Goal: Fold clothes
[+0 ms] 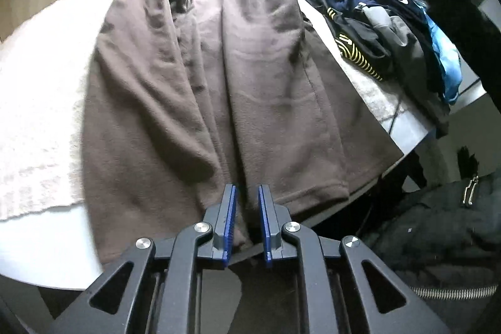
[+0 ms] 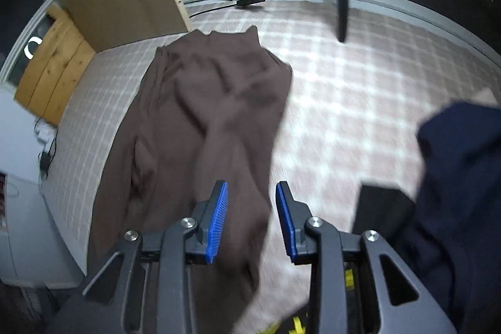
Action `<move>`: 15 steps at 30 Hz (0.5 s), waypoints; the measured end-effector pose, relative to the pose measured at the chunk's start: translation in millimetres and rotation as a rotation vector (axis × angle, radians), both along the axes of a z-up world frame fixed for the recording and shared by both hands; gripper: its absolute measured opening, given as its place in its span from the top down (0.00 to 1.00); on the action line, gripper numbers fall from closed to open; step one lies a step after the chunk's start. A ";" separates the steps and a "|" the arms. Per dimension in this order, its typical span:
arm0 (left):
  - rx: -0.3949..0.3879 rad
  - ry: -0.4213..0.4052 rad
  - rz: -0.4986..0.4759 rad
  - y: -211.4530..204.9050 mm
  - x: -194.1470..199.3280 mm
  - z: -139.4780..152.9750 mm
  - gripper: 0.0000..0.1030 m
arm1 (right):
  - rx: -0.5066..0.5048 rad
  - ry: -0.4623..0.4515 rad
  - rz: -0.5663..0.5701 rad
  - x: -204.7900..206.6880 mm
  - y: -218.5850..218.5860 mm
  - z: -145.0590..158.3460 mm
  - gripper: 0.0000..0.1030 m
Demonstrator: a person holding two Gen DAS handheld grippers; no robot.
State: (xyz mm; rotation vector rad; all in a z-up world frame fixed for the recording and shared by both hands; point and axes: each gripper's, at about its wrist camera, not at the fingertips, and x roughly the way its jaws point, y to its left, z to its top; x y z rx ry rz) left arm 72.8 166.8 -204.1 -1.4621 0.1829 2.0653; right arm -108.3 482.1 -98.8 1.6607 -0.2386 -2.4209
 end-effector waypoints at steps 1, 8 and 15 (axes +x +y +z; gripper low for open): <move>0.005 0.006 -0.007 -1.1 -2.4 6.2 0.86 | 0.027 0.001 0.023 14.1 1.5 -5.7 0.69; 0.010 0.118 -0.087 19.6 -93.6 62.9 0.76 | 0.071 -0.004 0.099 43.9 -7.1 -52.8 0.69; -0.010 0.115 -0.192 101.6 -237.4 42.9 0.71 | 0.001 0.076 0.141 31.2 -21.3 -61.5 0.69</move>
